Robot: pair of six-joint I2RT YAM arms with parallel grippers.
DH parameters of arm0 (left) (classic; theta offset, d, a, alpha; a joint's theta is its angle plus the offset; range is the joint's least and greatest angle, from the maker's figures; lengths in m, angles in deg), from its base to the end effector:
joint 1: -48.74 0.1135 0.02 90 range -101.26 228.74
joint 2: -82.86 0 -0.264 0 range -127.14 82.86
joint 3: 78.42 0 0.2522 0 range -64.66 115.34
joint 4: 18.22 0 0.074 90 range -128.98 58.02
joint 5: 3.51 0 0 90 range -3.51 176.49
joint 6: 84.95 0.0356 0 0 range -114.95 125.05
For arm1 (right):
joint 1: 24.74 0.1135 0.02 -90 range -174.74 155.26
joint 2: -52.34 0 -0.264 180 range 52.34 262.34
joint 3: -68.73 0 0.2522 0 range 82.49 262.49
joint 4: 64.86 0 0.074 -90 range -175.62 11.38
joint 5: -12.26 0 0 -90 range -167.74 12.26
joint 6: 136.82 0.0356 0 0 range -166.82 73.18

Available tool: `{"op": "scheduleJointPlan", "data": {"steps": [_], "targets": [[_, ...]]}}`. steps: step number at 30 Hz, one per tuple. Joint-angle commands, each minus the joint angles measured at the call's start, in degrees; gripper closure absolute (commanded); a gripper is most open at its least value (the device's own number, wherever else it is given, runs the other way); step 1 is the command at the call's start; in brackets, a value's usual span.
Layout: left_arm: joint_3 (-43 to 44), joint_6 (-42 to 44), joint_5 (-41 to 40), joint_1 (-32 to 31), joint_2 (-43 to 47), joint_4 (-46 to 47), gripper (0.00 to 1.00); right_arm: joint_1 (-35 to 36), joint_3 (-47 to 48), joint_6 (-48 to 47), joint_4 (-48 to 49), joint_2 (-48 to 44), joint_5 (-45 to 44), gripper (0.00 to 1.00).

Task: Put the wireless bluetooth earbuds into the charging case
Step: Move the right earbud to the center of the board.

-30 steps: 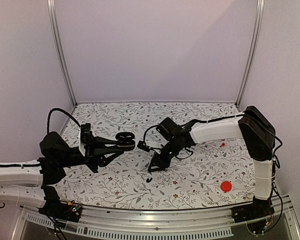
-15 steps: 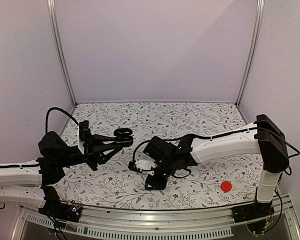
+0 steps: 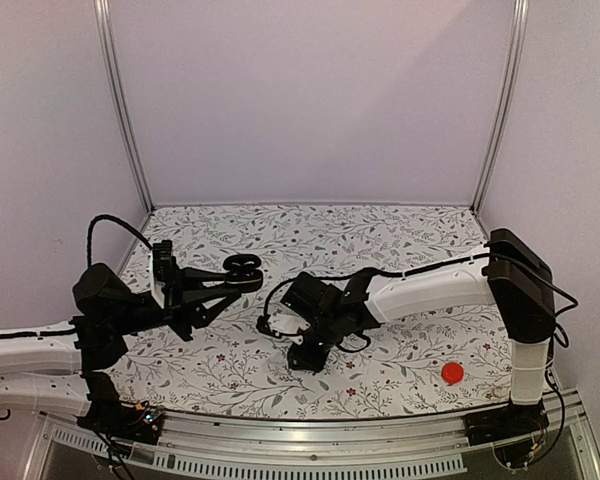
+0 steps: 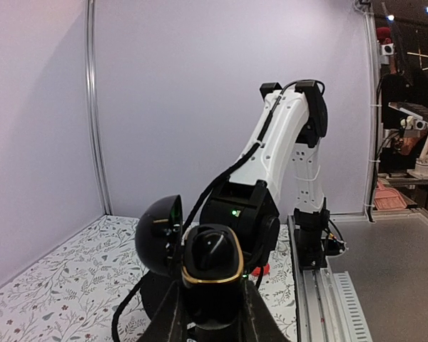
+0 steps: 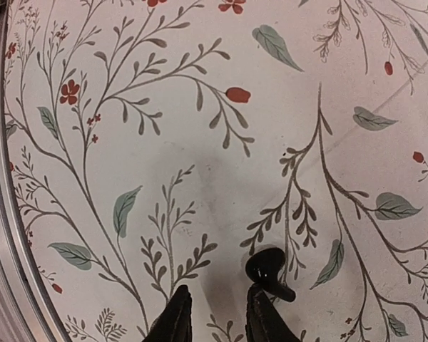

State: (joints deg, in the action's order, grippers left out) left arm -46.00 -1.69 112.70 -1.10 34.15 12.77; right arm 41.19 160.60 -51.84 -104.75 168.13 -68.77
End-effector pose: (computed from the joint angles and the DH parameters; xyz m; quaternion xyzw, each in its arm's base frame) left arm 0.1107 -0.1556 0.2680 0.3855 0.4874 -0.4874 0.6134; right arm 0.1636 0.3799 0.1510 -0.5780 0.7805 0.1801 0.1561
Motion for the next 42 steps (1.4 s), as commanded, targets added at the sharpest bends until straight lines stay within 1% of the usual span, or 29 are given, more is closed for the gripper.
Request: {"op": "scheduleJointPlan", "data": {"steps": [1,6,10,13,20,23,26,28,33,35,38,42], "targets": [[-0.8,-0.2,-0.6,0.7,0.3,0.3,0.83,-2.3,3.0,-0.8,0.4,1.8,-1.0,0.74],[-0.8,-0.2,-0.6,0.7,0.0,0.5,0.83,-4.6,5.4,-1.9,0.8,3.0,2.2,0.74],[-0.9,-0.2,-0.8,0.7,0.2,0.4,0.83,-6.2,8.4,-2.8,-1.4,4.5,2.1,0.73],[-0.9,-0.2,-0.8,0.8,0.4,0.3,0.83,-6.2,11.4,-3.5,-5.8,5.2,1.8,0.72],[-1.0,-0.5,-0.6,0.8,0.6,0.2,0.83,-4.7,19.4,-5.9,-20.3,6.3,-1.0,0.67],[-1.0,-0.8,-0.2,0.8,0.3,0.8,0.83,-4.0,25.6,-6.4,-27.4,9.2,-3.3,0.65],[-0.8,-0.8,0.1,0.8,0.1,0.7,0.83,-2.8,30.5,-6.5,-31.9,12.7,-5.5,0.64],[-0.8,-0.9,0.1,0.7,0.4,0.7,0.83,-2.1,32.2,-6.7,-33.4,14.3,-6.5,0.63],[-1.0,-0.9,0.0,0.8,0.4,0.8,0.83,-0.3,34.1,-6.7,-35.0,17.6,-12.0,0.59],[-0.8,-0.9,0.1,0.8,0.1,0.9,0.83,0.2,34.2,-6.9,-35.0,18.1,-12.5,0.58],[-0.8,-0.9,0.1,0.8,-0.1,1.1,0.83,0.6,34.3,-7.0,-34.8,18.4,-12.5,0.59],[-0.9,-0.8,-0.1,0.8,0.1,1.3,0.83,0.7,34.2,-7.3,-34.2,18.8,-13.0,0.62]]}}
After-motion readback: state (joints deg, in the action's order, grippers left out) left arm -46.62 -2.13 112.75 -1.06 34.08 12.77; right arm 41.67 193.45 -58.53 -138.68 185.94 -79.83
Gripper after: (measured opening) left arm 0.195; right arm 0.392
